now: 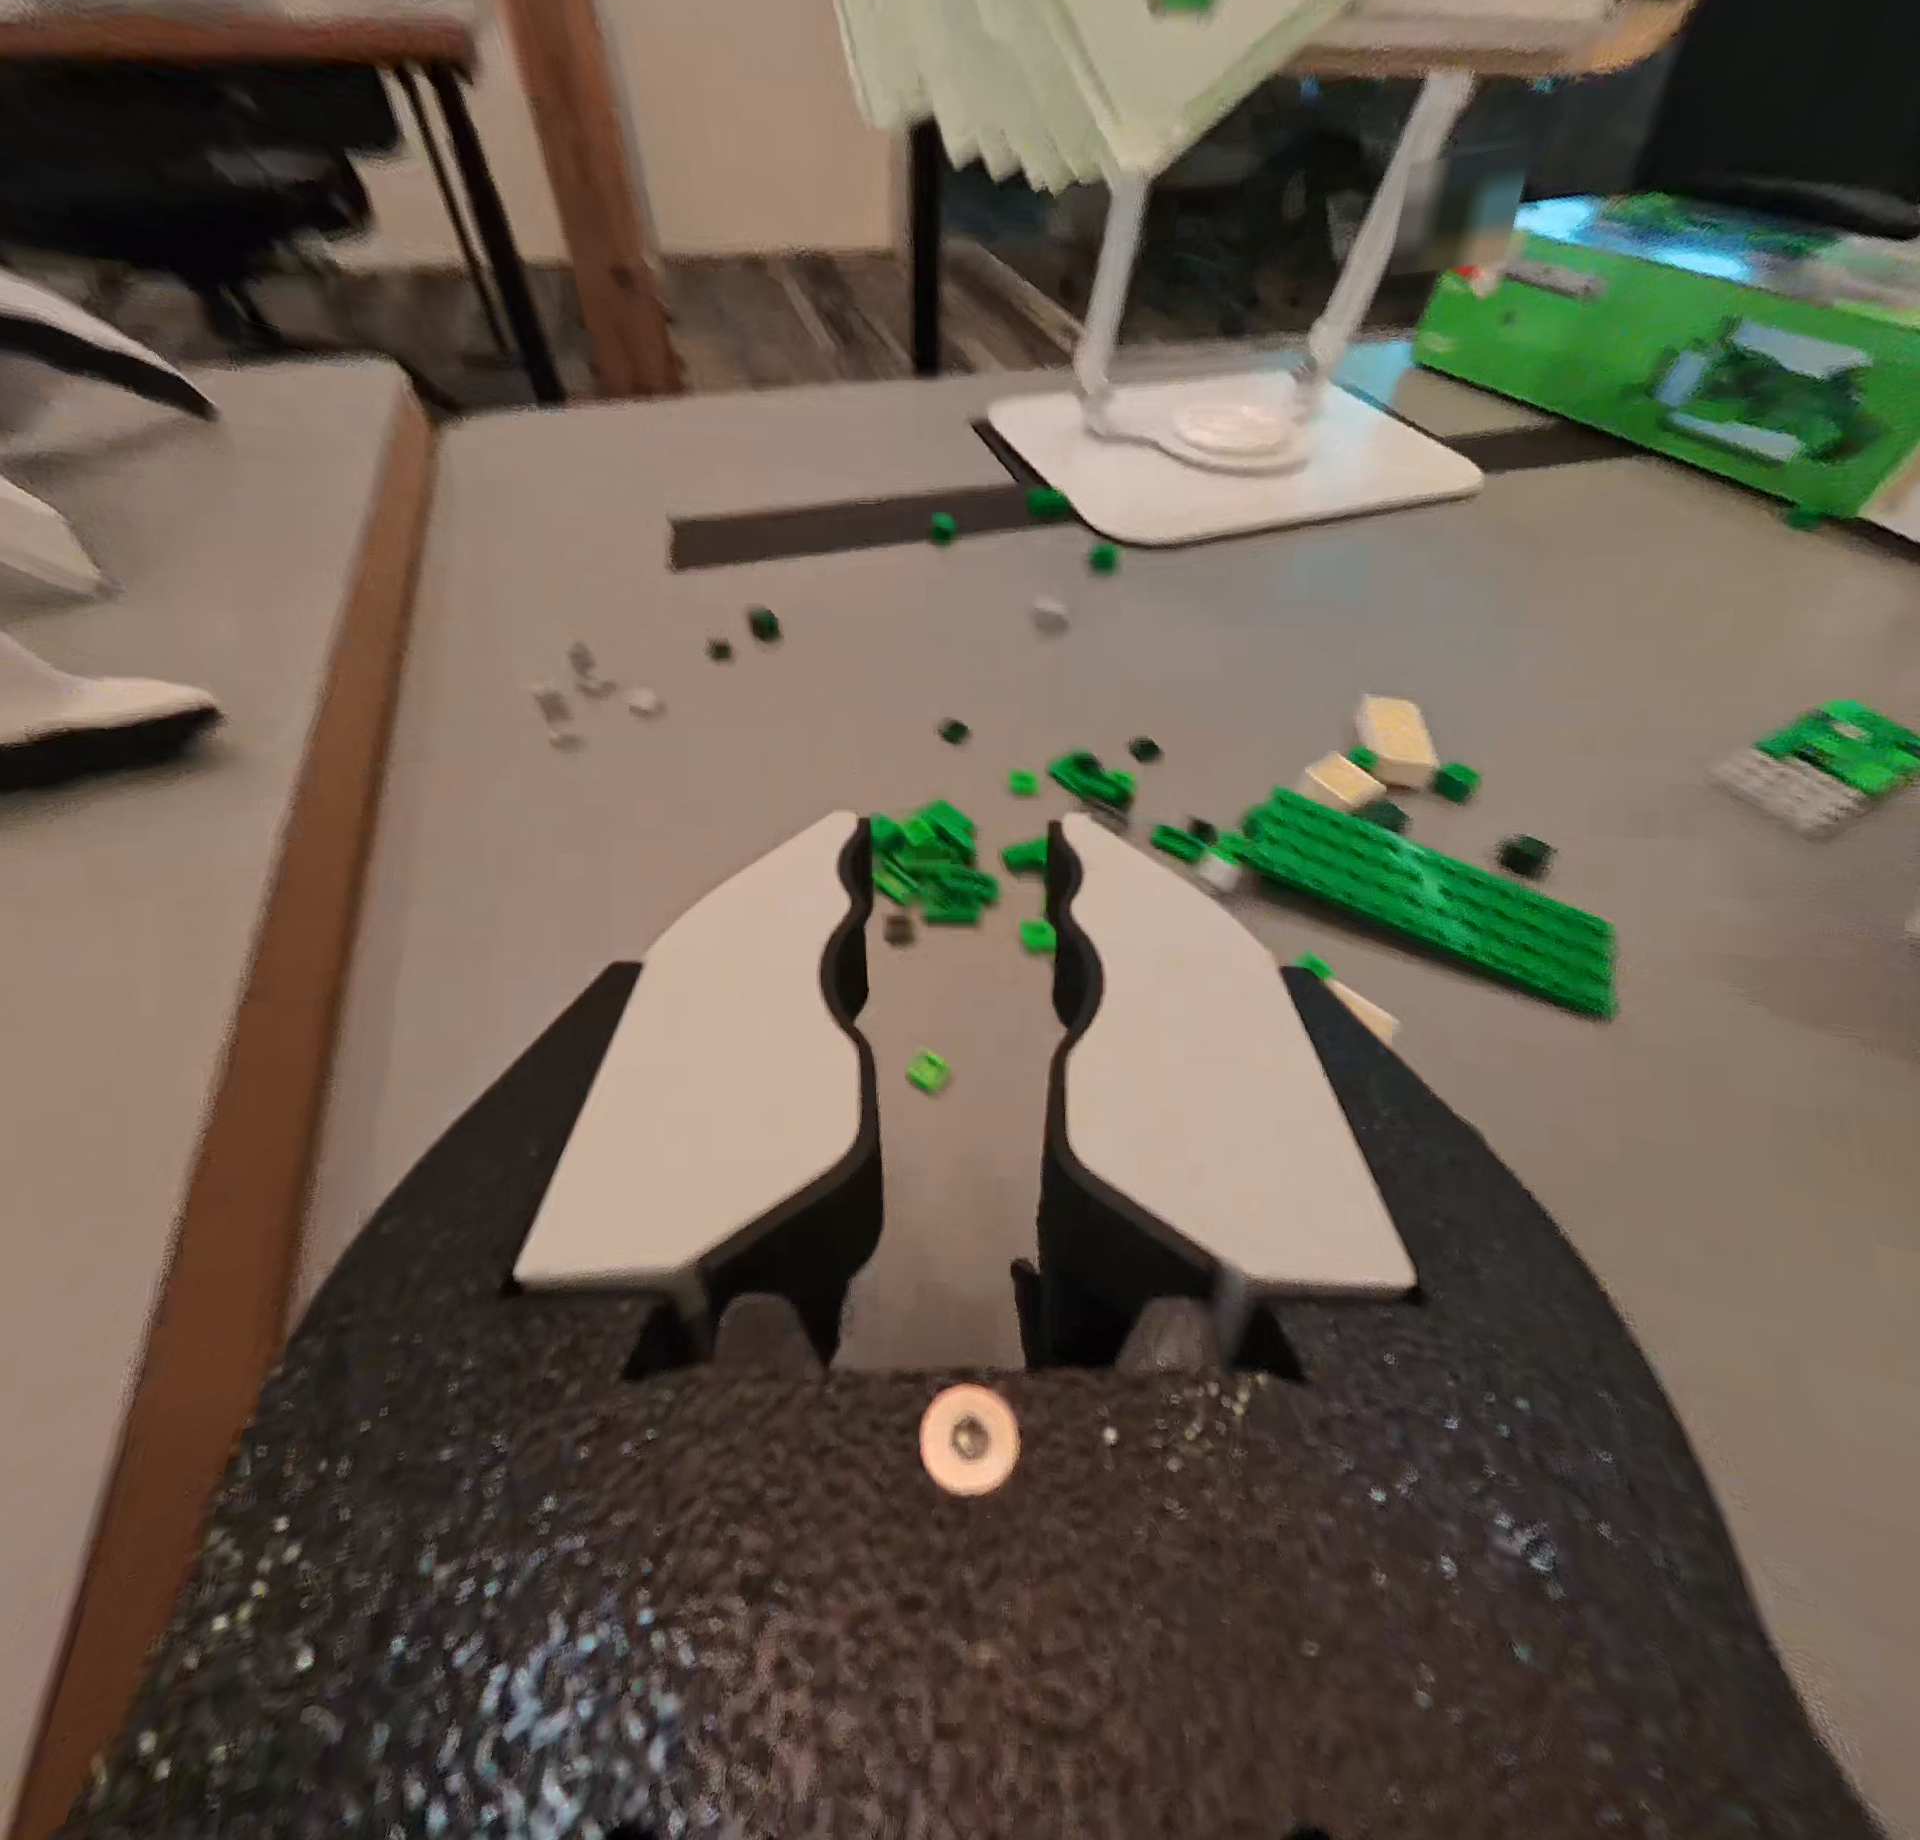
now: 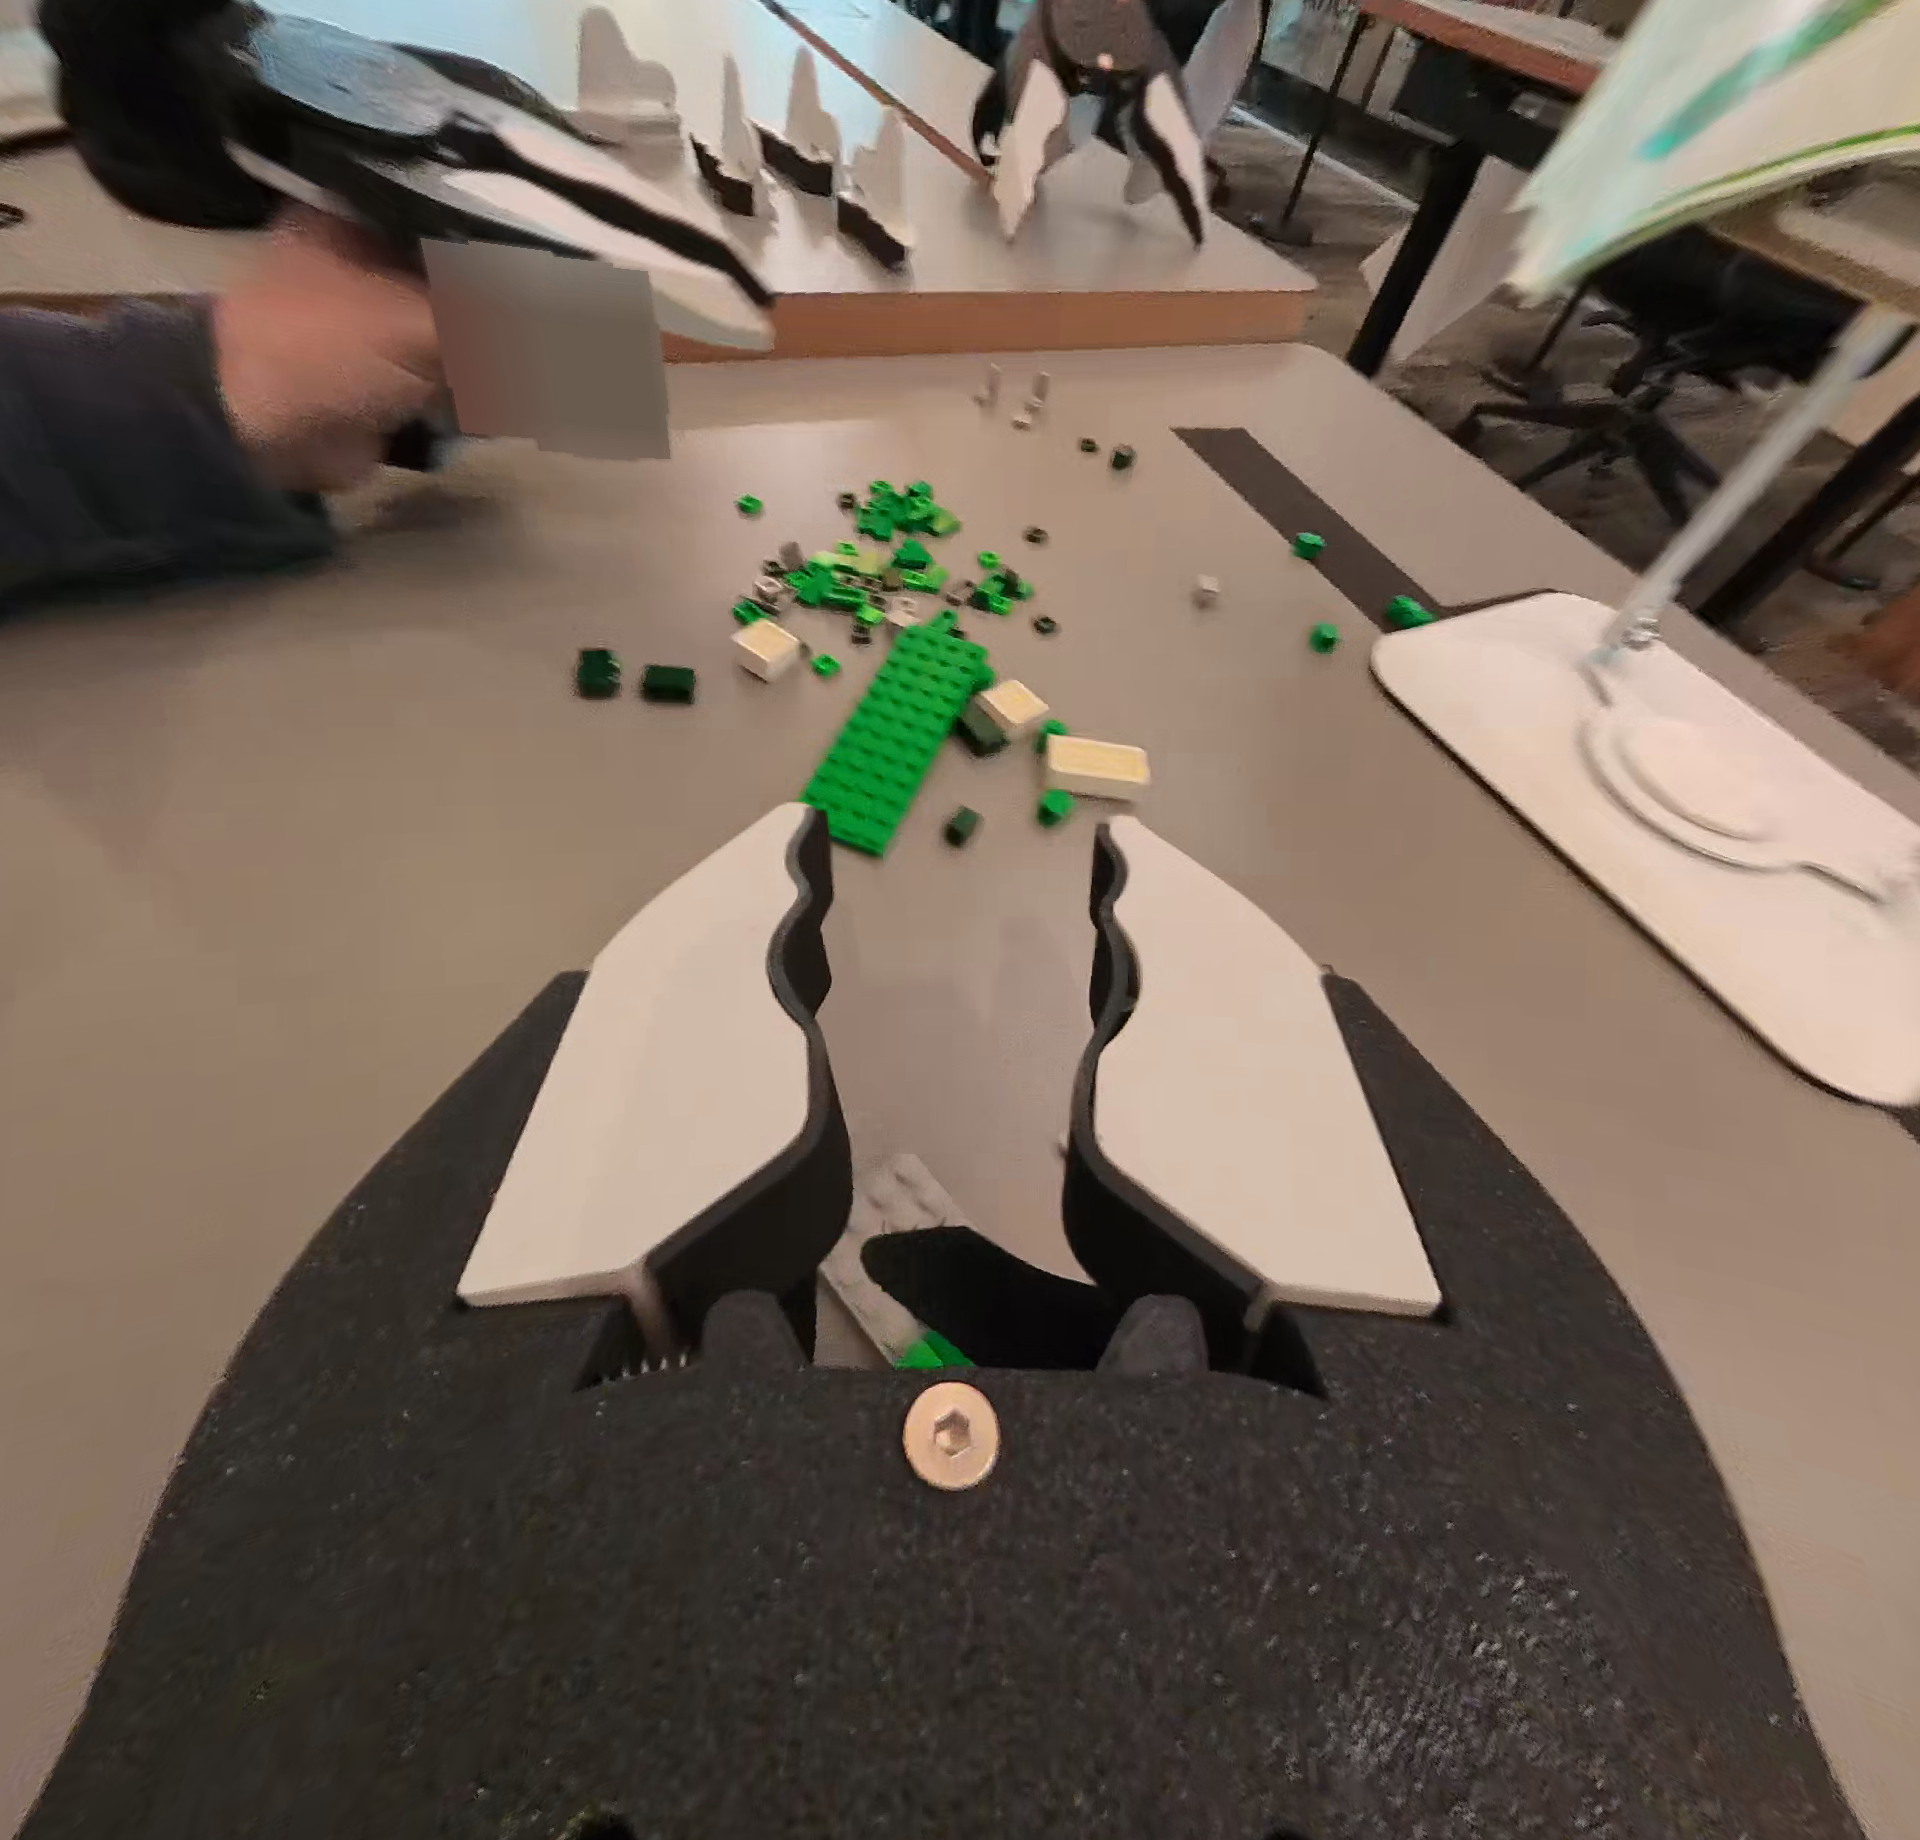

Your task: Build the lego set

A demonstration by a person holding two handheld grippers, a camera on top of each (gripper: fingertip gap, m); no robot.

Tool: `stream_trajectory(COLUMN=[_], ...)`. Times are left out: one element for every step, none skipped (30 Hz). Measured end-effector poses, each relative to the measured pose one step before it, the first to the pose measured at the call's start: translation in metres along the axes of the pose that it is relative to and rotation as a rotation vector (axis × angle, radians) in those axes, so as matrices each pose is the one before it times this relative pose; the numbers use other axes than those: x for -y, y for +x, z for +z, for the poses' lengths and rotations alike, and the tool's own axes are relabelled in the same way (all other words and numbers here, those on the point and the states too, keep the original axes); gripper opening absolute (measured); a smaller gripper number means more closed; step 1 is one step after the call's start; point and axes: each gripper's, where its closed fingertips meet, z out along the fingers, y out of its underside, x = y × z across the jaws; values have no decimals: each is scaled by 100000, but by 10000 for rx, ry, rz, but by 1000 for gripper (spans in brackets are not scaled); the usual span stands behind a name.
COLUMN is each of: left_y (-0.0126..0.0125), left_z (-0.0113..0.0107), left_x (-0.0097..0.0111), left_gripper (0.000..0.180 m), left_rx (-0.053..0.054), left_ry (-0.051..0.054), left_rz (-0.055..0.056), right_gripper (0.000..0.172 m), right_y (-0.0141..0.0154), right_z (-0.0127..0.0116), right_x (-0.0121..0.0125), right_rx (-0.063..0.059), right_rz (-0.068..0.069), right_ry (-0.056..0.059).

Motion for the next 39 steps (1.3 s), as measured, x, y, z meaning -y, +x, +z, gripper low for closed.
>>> stream_trajectory(left_y=[-916, -855, -516, -351, -235, -55, 224, 252, 188, 66, 30, 10, -132, -213, -209, -174, -179, -136, -114, -147, -123, -67, 14, 71, 111, 59, 108, 132, 109, 88, 73, 82, 30, -38, -55, -114, -72, -59, -14], left_z=[371, 324, 275, 266, 289, 341, 335, 106, -81, -225, -265, -228, -181, -84, -2, 23, -49, -41, -3, 10, -22, 10, 6, 3, 162, -36, -30, -8, 15, 24, 66, 79, 57, 20, 0, -10, -27, -14, -7], left_x=[580, 628, 826, 777, 532, 134, -180, -76, 88, 313, 500, 423, 259, 87, -38, -77, -47, -7, 15, -9, -10, -52, -42, -13, -10, 43, 47, 28, 16, -17, -60, -104, -93, -54, 3, 20, -2, 12, 16], left_gripper=[31, 31, 30, 29, 29, 28, 27, 27, 26, 24, 22, 21, 19, 18, 17, 17, 17, 16, 16, 16, 16, 16, 16, 15, 15, 14, 14, 13, 13, 13, 12, 12, 12, 12, 12, 12, 12, 12, 11], left_rx=[487, 515, 320, 227, 167, 31, -197, -250, -124, 3, 32, 23, 104, 134, 88, 38, 13, -5, 4, 11, 10, -7, -34, -44, -20, -11, -32, -57, -37, -25, -45, -56, -35, -2, 11, 25, 22, 16, 1], left_ry=[479, 460, 595, 596, 531, 348, 34, -173, 75, 249, 295, 251, 169, 69, -16, -28, -2, 10, 18, 15, 7, -17, -27, -17, -10, 2, 11, 7, -14, -22, -31, -52, -51, -18, 5, 11, 14, 17, 12], left_rz=[284, 170, 68, -64, -72, -1, 65, 74, 172, 168, 151, 193, 146, 52, -28, -85, -123, -142, -154, -139, -95, -61, -32, 5, 40, 61, 64, 61, 48, 38, 7, -42, -70, -55, -38, -37, -36, -38, -38], right_gripper=[43, 41, 38, 34, 32, 32, 32, 32, 31, 30, 24, 20, 17, 15, 13, 8, 7, 7, 7, 8, 8, 8, 10, 12, 14, 14, 15, 15, 15, 15, 15, 15, 14, 14, 13, 13, 11, 10, 10], right_y=[-823, -425, -351, -106, 304, 340, 368, 397, 469, 717, 679, 511, 171, -63, -211, 63, 323, 460, 421, 212, 212, 104, -56, -106, -25, 67, 120, 187, 186, 107, 91, -6, -93, -112, 7, 88, 12, 20, 50], right_z=[914, 917, 889, 1008, 996, 969, 996, 1017, 1053, 1246, 1039, 1111, 1027, 911, 779, 645, 553, 527, 552, 529, 507, 457, 385, 293, 208, 183, 168, 177, 197, 167, 118, 61, 119, 144, 186, 98, 97, -56, -108], right_x=[247, 285, 303, 300, 352, 521, 593, 500, 432, 680, 333, 399, 331, 250, 279, 337, 284, 109, -65, -88, 57, 58, 242, 360, 218, -19, -104, -266, -289, -183, 63, 114, 88, 15, -14, 62, 34, -3, 43], right_rx=[85, 14, 185, 229, 79, 136, 164, 178, 163, 44, -2, 154, 343, 434, 444, 164, -95, -237, -218, -106, -103, -54, 41, 60, -19, -124, -227, -251, -226, -174, -135, -55, 33, 41, -54, -111, -90, -75, -101], right_rz=[79, 48, 10, 98, 157, 88, 62, 12, -31, 53, 256, 503, 657, 690, 589, 468, 269, 112, 92, 76, 101, 57, 2, 29, 49, -16, -68, -85, -60, -64, -77, -38, 25, 35, -11, -67, -79, -63, -133], right_ry=[-65, -147, -182, -282, -322, -230, -226, -352, -438, -449, -499, -485, -513, -543, -476, -348, -305, -391, -493, -417, -273, -245, -60, 81, 18, -142, -207, -284, -292, -208, -12, 41, 17, -35, -84, -15, -44, -46, 22])
